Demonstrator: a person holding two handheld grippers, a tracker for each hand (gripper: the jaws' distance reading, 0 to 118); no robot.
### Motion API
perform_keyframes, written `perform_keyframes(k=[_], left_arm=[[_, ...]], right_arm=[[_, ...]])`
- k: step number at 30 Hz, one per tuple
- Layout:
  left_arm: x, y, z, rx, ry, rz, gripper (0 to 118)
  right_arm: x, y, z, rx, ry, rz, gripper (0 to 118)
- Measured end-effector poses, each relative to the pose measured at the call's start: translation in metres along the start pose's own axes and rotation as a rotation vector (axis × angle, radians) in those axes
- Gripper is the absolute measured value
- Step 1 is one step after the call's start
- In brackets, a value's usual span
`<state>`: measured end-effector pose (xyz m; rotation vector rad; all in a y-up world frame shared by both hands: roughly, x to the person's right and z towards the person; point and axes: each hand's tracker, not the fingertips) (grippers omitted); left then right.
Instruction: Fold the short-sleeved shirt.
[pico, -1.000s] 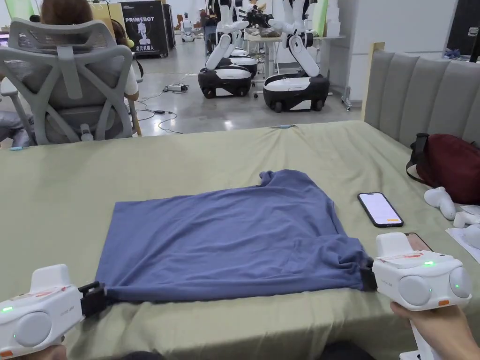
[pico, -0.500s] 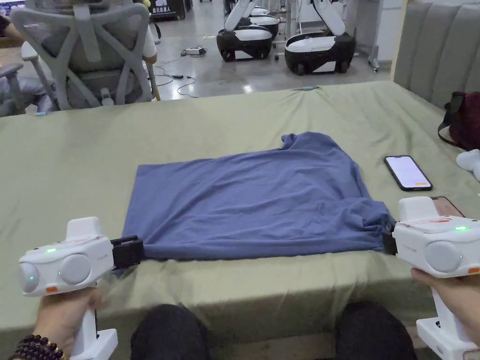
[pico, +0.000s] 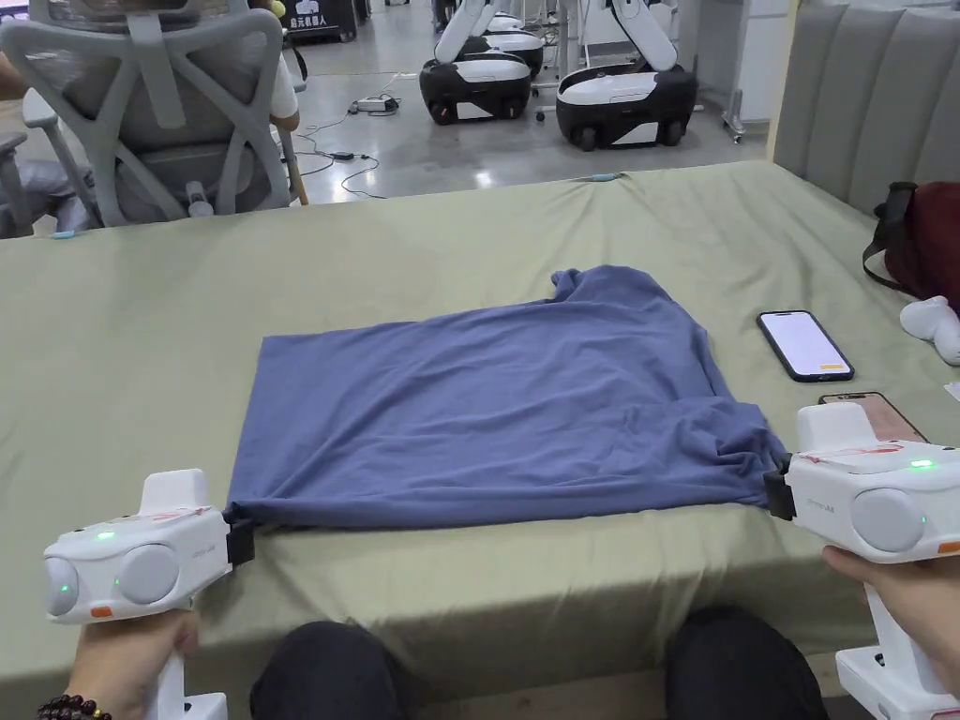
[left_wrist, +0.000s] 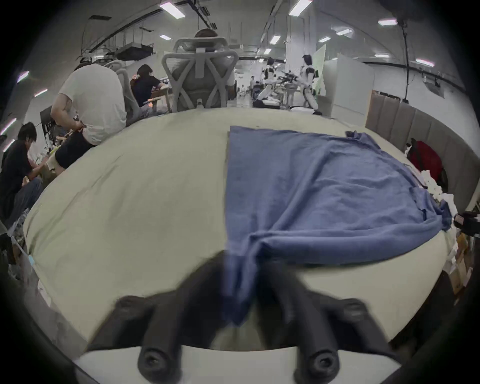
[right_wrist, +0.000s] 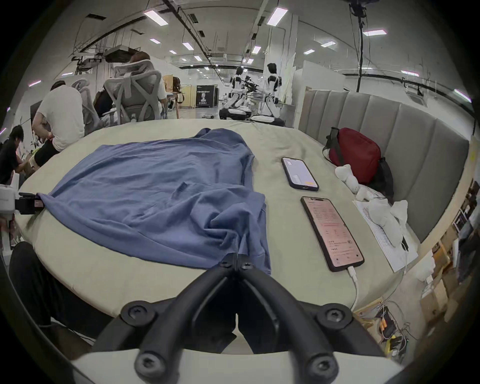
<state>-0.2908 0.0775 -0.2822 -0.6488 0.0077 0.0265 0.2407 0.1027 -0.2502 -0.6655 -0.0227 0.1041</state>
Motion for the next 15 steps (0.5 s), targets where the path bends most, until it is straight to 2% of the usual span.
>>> perform_keyframes(k=[2, 6, 7, 8, 9, 10, 11, 14, 15], left_arm=[[0.003, 0.001, 0.003, 0.012, 0.046, -0.037, 5], [0.001, 0.006, 0.006, 0.014, 0.032, -0.033, 5], [0.003, 0.007, 0.010, 0.016, 0.027, -0.029, 5], [0.004, 0.008, 0.012, 0.019, 0.026, -0.027, 5], [0.004, 0.009, 0.014, 0.024, 0.023, -0.025, 5], [0.005, 0.009, 0.015, 0.025, 0.021, -0.026, 5], [0.007, 0.010, 0.017, 0.025, 0.022, -0.027, 5], [0.009, 0.010, 0.019, 0.025, 0.021, -0.033, 5], [0.009, 0.011, 0.018, 0.024, 0.021, -0.032, 5]], right_arm=[[0.004, 0.001, -0.001, -0.002, 0.003, -0.010, 0], [0.010, 0.005, -0.003, -0.002, -0.005, -0.020, 0], [0.010, 0.005, -0.005, -0.001, -0.007, -0.020, 3], [0.011, 0.005, -0.006, 0.002, -0.003, -0.018, 19], [0.011, 0.005, -0.008, 0.004, 0.006, -0.015, 52], [0.011, 0.005, -0.012, 0.000, 0.028, -0.017, 102], [0.010, 0.005, -0.018, -0.023, 0.041, -0.013, 118], [0.004, 0.000, -0.027, -0.037, 0.044, 0.013, 116], [0.002, 0.000, -0.032, -0.045, 0.040, 0.029, 107]])
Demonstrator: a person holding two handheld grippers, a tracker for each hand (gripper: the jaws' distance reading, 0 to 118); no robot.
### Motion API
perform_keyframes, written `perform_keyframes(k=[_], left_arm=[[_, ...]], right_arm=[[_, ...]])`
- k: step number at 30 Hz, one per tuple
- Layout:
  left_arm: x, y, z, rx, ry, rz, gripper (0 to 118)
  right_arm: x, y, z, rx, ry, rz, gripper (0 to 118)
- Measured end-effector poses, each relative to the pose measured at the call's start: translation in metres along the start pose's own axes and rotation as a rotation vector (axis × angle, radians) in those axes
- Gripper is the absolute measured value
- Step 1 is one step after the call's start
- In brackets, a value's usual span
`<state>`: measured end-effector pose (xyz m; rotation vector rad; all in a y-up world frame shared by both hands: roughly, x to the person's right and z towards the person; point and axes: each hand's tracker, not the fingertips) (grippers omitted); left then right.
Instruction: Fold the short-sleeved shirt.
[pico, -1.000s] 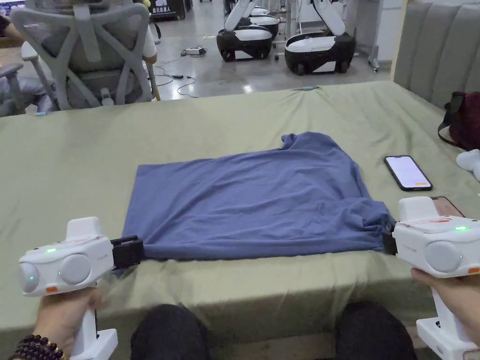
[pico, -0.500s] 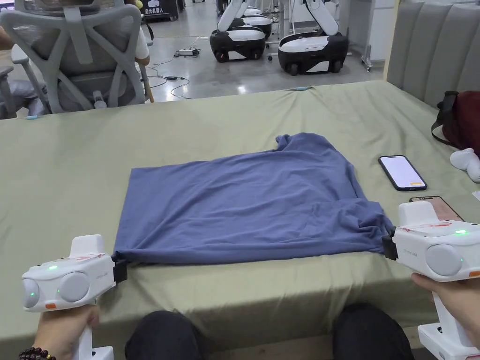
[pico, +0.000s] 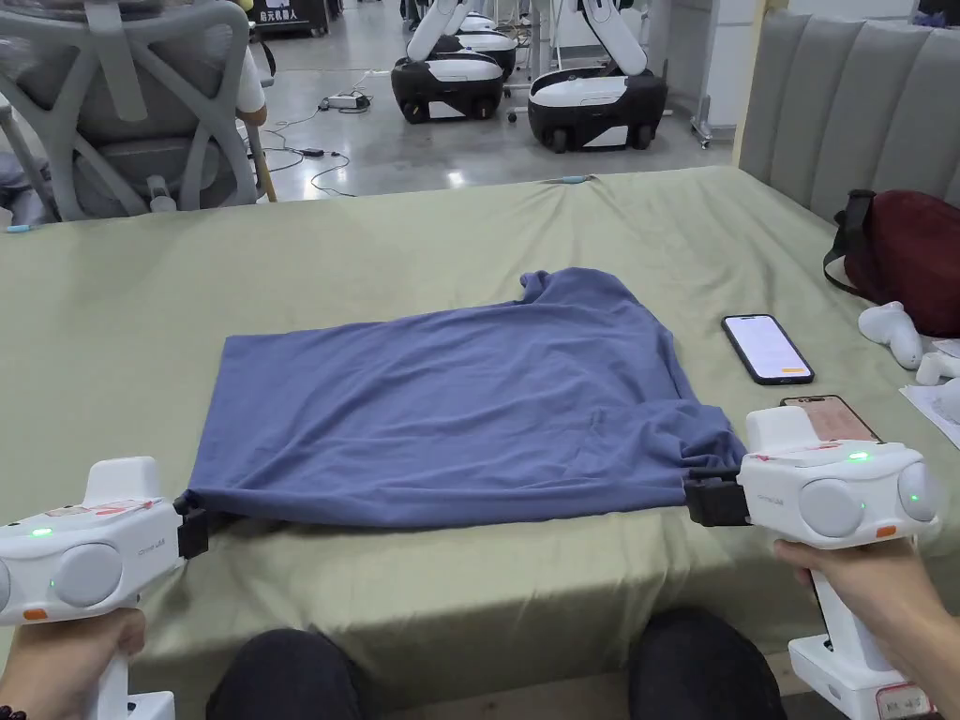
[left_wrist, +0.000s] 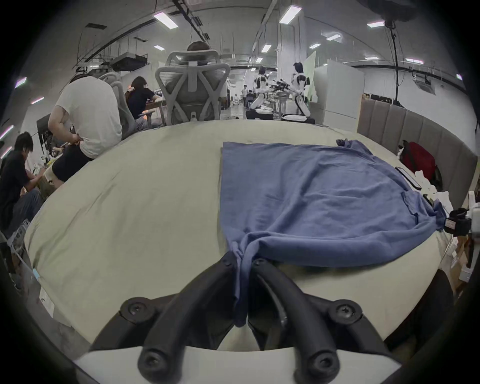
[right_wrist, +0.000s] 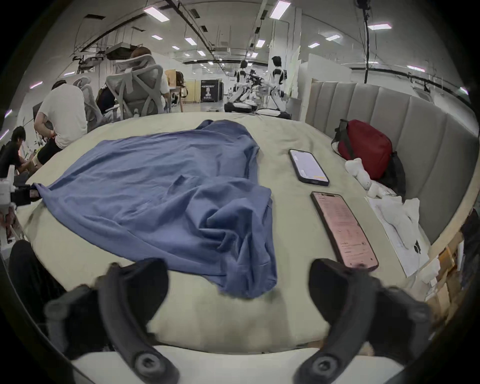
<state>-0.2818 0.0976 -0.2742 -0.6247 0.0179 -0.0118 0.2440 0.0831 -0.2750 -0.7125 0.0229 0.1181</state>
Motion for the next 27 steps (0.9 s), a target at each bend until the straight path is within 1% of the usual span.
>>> perform_keyframes(k=[1, 3, 4, 5, 6, 7, 8, 10, 11, 14, 18, 22, 24, 27], left_arm=[[0.000, 0.000, 0.000, -0.001, -0.001, 0.002, 5], [0.000, 0.000, 0.001, -0.003, 0.002, 0.007, 5], [0.000, 0.000, 0.001, -0.003, -0.001, 0.012, 5], [0.000, 0.000, 0.002, 0.000, -0.003, 0.016, 5], [0.000, -0.001, 0.004, 0.002, -0.008, 0.016, 5], [0.000, -0.002, 0.005, 0.006, -0.012, 0.012, 5], [-0.001, -0.001, 0.005, 0.006, -0.017, 0.007, 5], [-0.001, 0.002, 0.006, 0.005, -0.018, -0.002, 5], [-0.001, 0.005, 0.008, 0.012, -0.014, -0.004, 5], [-0.004, 0.020, 0.008, 0.066, -0.005, 0.004, 5], [-0.004, 0.057, -0.006, 0.096, -0.011, 0.029, 5], [-0.006, 0.096, -0.039, 0.086, 0.001, 0.046, 5], [-0.009, 0.113, -0.065, 0.070, 0.010, 0.059, 5], [-0.011, 0.128, -0.103, 0.048, 0.035, 0.059, 5]], right_arm=[[-0.001, 0.000, -0.006, -0.022, -0.019, 0.016, 94], [-0.001, -0.002, -0.019, -0.087, -0.050, 0.041, 77], [0.000, -0.003, -0.022, -0.119, -0.022, 0.032, 63], [0.003, -0.002, -0.021, -0.093, 0.033, -0.013, 56], [0.003, -0.001, -0.017, -0.066, 0.026, -0.037, 42], [0.002, 0.000, -0.014, -0.062, 0.036, -0.020, 11], [0.000, 0.001, -0.012, -0.047, 0.044, -0.011, 8], [-0.004, 0.006, -0.005, -0.033, 0.013, 0.047, 8], [-0.004, 0.008, -0.003, -0.012, 0.017, 0.054, 8], [0.002, 0.028, 0.002, 0.042, 0.037, 0.026, 8], [0.004, 0.069, -0.006, 0.095, 0.037, 0.023, 8], [-0.001, 0.121, -0.035, 0.124, 0.030, 0.023, 8], [-0.006, 0.145, -0.060, 0.128, 0.011, 0.043, 8], [-0.012, 0.172, -0.100, 0.106, 0.008, 0.050, 8]])
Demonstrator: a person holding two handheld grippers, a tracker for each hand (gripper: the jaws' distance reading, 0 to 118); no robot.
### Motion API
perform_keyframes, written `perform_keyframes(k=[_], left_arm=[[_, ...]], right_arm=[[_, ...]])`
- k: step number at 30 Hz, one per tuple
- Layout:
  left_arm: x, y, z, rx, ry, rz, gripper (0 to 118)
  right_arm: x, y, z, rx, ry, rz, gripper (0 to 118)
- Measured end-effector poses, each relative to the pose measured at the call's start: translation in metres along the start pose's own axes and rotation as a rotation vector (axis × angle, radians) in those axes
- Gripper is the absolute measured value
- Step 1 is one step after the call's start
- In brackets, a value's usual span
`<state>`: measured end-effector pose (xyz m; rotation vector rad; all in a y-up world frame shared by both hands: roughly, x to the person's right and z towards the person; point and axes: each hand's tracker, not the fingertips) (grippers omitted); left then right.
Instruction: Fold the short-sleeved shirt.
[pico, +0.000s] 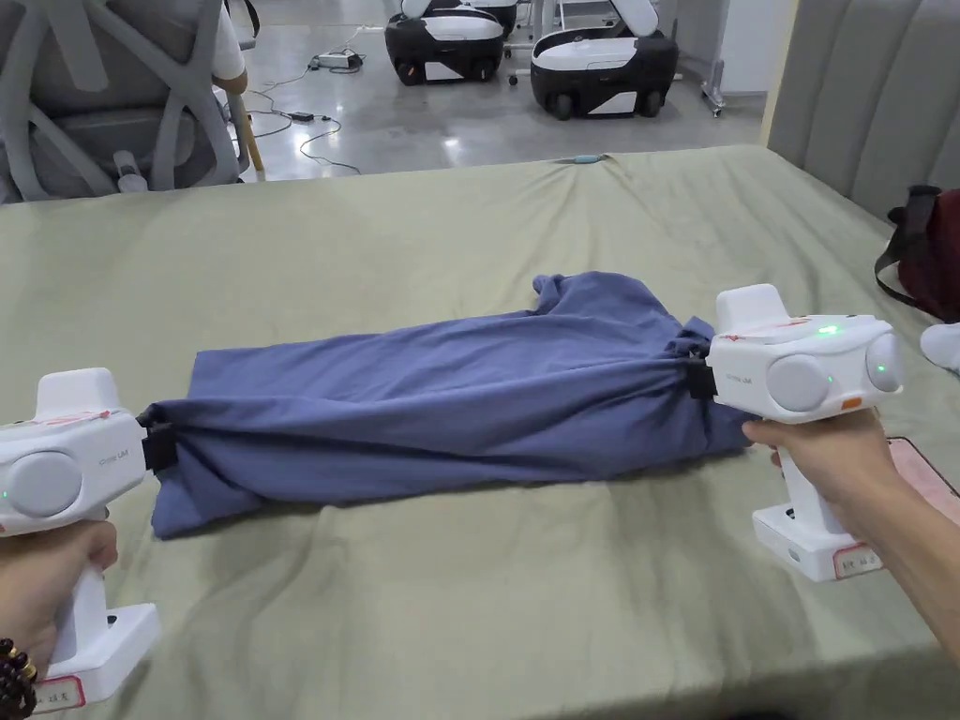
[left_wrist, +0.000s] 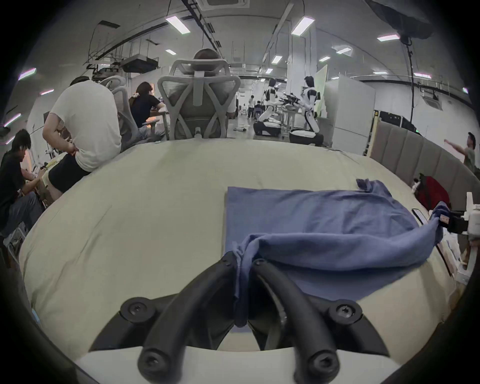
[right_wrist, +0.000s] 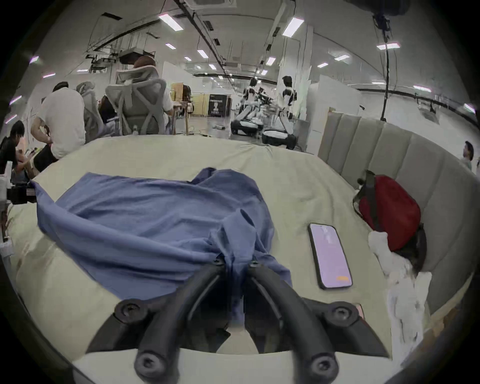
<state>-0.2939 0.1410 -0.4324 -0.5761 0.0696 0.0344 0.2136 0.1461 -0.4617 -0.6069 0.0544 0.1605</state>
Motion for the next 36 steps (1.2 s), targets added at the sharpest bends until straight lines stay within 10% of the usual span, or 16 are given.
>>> perform_keyframes(k=[14, 17, 19, 20, 25, 27, 30, 36], left_arm=[[0.006, -0.006, -0.092, -0.180, 0.039, -0.016, 10], [0.008, -0.002, -0.091, -0.196, 0.052, -0.014, 48], [0.006, -0.001, -0.082, -0.206, 0.060, -0.003, 107], [0.004, -0.003, -0.074, -0.188, 0.055, 0.012, 118], [0.001, -0.016, -0.027, -0.093, -0.008, 0.032, 118], [0.002, -0.026, -0.013, -0.115, -0.004, 0.029, 103], [0.002, -0.036, 0.004, -0.124, -0.011, 0.021, 27], [-0.001, -0.044, 0.033, -0.101, -0.021, 0.049, 0]], right_arm=[[-0.002, -0.002, -0.116, -0.154, -0.004, -0.025, 10], [-0.004, 0.004, -0.108, -0.139, -0.014, -0.024, 38], [-0.002, 0.007, -0.095, -0.122, -0.005, -0.021, 99], [-0.001, 0.007, -0.086, -0.124, 0.007, -0.031, 117], [-0.007, -0.002, -0.037, -0.115, 0.009, -0.015, 104], [-0.006, -0.011, -0.035, -0.113, -0.001, 0.007, 78], [-0.006, -0.021, -0.012, -0.115, -0.002, -0.003, 20], [-0.010, -0.033, 0.025, -0.086, -0.024, -0.030, 0]])
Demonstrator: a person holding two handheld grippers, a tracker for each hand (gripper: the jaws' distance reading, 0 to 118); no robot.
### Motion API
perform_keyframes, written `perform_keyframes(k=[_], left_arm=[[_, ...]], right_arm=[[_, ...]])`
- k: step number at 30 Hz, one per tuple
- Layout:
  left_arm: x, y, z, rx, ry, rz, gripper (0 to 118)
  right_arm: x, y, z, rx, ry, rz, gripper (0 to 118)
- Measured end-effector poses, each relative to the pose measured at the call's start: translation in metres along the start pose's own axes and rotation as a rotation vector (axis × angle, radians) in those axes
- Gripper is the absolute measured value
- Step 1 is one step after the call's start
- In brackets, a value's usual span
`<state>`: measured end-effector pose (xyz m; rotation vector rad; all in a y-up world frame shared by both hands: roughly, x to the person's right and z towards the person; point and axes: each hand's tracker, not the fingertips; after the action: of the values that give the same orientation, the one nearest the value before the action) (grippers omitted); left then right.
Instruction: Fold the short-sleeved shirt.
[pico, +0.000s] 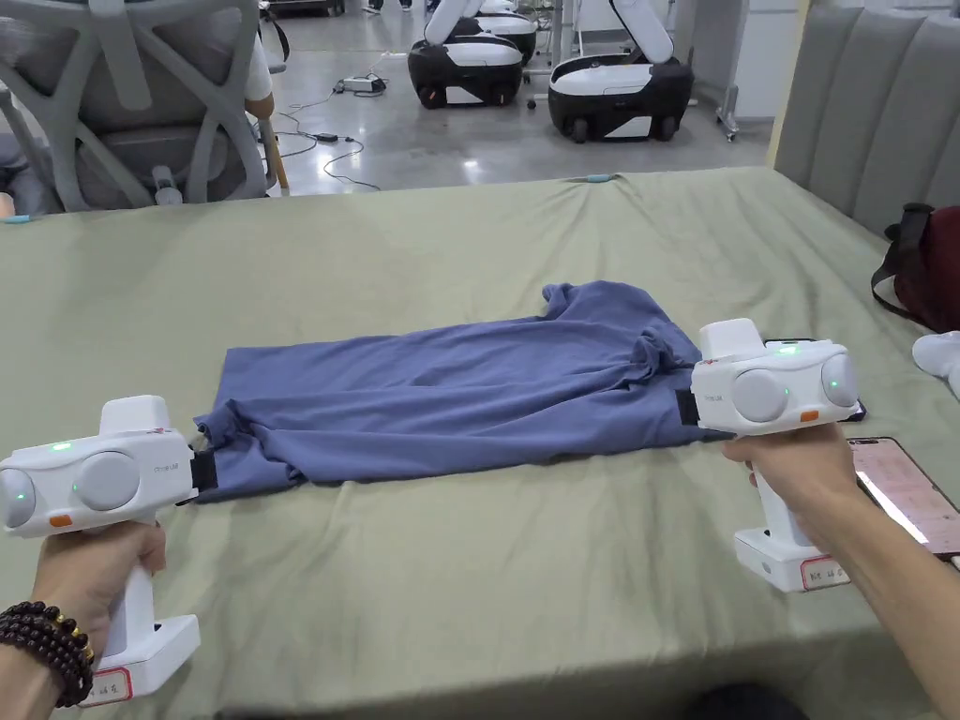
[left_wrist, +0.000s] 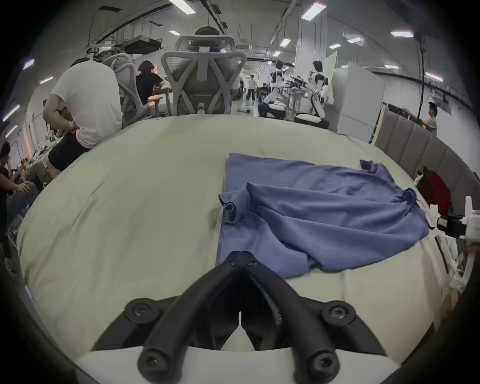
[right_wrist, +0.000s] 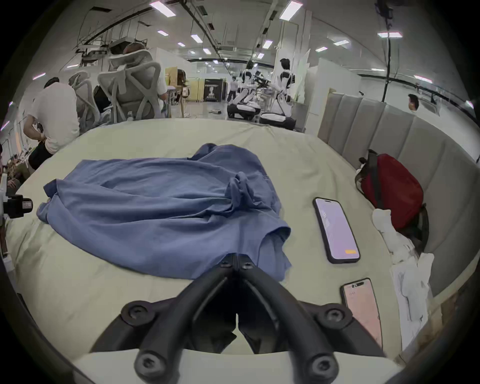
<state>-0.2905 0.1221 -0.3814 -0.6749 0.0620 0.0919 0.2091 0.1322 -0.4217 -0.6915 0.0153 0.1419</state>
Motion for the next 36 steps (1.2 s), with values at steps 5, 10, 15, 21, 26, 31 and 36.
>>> perform_keyframes(k=[5, 10, 15, 21, 26, 31, 36], left_arm=[[0.007, 0.003, 0.006, -0.003, 0.000, -0.061, 0], [0.006, 0.010, -0.015, 0.007, -0.024, -0.038, 61], [0.001, 0.022, -0.050, -0.031, -0.011, -0.017, 84], [0.009, 0.005, -0.084, -0.164, 0.009, -0.061, 55], [0.009, 0.016, -0.070, -0.105, 0.029, -0.048, 8], [0.006, 0.010, -0.074, -0.107, 0.015, -0.037, 8], [0.006, 0.011, -0.074, -0.107, 0.010, -0.034, 8]], right_arm=[[-0.006, -0.001, 0.000, 0.004, 0.038, 0.035, 0], [-0.016, -0.007, 0.007, 0.006, 0.076, 0.048, 0], [-0.015, -0.009, -0.012, -0.014, 0.064, 0.101, 0], [-0.009, -0.010, -0.034, -0.047, 0.060, 0.091, 0], [0.000, -0.008, -0.049, -0.050, -0.014, 0.066, 11], [0.010, 0.002, -0.066, -0.040, -0.044, 0.009, 117], [0.021, 0.005, -0.098, -0.202, 0.003, -0.112, 87]])
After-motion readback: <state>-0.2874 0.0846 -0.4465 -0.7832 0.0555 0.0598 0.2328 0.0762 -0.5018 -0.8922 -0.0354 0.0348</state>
